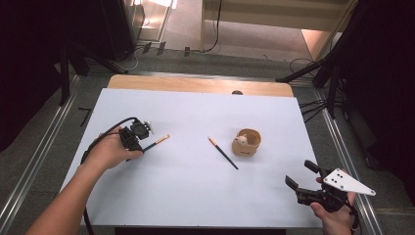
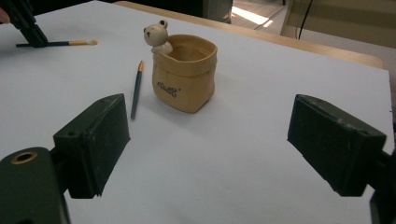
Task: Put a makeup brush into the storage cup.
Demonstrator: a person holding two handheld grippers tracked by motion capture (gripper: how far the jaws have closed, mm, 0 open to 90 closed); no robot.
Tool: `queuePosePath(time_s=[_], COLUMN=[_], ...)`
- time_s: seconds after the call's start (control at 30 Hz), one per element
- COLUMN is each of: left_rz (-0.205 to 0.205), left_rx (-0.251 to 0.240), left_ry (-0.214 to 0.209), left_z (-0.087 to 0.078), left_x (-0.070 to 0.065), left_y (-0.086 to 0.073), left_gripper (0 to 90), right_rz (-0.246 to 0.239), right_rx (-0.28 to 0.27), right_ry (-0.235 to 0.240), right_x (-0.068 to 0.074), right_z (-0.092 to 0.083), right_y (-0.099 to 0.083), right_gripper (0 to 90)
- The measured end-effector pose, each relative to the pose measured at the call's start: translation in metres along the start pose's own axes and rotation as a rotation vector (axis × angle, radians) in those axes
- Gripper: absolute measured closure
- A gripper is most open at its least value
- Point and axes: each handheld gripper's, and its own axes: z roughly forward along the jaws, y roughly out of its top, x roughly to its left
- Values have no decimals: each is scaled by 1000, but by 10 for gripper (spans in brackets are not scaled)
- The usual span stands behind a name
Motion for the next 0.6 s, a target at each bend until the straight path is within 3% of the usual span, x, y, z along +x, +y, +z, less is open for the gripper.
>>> queuePosePath(time_s=[0.1, 0.27, 0.43, 0.6], left_rz=[28, 23, -4, -4], left_rx=[10, 20, -25, -44], left_ry=[14, 3, -36, -35], left_z=[0, -1, -1, -2], left_x=[-2, 0, 6, 6], left_y=[1, 2, -3, -6], left_gripper=[859, 862, 863, 863], right_rz=[1, 5, 7, 8], right_rx=[0, -1, -2, -3], right_ry=[3, 0, -4, -6], right_x=[1, 0, 0, 0], right_z=[1, 0, 0, -1], right_y=[0, 0, 0, 1], right_gripper=[132, 132, 133, 132])
